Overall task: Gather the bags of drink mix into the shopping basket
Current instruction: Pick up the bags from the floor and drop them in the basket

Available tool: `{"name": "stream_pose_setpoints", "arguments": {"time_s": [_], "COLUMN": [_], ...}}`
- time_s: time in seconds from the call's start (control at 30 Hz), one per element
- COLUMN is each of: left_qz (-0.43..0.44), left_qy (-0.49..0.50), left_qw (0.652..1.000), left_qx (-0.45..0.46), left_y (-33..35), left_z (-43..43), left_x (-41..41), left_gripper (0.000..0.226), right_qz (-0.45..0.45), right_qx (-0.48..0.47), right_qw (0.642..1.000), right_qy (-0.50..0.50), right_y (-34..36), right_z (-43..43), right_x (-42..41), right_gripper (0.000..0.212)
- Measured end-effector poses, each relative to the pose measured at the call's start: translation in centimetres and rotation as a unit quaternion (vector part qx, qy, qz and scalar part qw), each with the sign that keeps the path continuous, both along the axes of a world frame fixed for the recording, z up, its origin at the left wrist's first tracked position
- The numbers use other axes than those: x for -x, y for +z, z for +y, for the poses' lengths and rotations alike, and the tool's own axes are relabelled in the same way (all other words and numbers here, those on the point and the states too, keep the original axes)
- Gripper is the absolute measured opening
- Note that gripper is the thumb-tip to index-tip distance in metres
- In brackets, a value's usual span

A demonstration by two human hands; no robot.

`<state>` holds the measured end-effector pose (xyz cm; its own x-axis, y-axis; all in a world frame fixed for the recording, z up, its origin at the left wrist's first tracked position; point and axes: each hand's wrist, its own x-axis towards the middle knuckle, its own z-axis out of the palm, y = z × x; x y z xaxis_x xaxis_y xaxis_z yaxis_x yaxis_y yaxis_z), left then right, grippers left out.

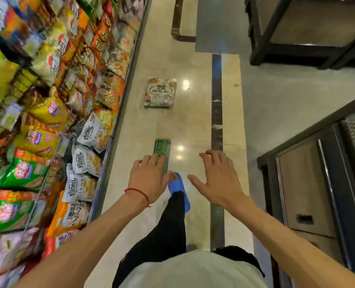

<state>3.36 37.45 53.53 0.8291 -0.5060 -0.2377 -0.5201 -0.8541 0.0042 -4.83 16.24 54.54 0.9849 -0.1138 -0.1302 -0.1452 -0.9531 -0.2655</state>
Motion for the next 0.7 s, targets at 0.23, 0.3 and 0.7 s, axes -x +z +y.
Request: {"name": "stream_pose_setpoints", "arguments": {"time_s": [0.23,0.3,0.7], "left_qz": [-0.01,-0.013,-0.013], "left_qy": [-0.004,-0.004,0.089], "left_qw": [1.0,1.0,0.996], "left_qx": [0.018,0.017,0.011], "left_y": [0.6,0.9,0.7], "left_z": [-4.9,-6.0,-12.4], "left_x": [-17.8,-22.5,-45.5], "left_gripper": [0.054,0.052,0.049], "right_qz": [0.022,0.025,0.036], "right_qx": [0.003,-0.001,-0.029], "right_qw": [1.0,1.0,0.999], "right_qy": [0.001,-0.002,0.025], "right_y": [0.5,0.8,-1.0], "right_z": [-4.7,-5.7,-13.3], "right_x": [-16.9,-21.5,-45.8], "right_gripper": [0.074,0.076,0.08]}}
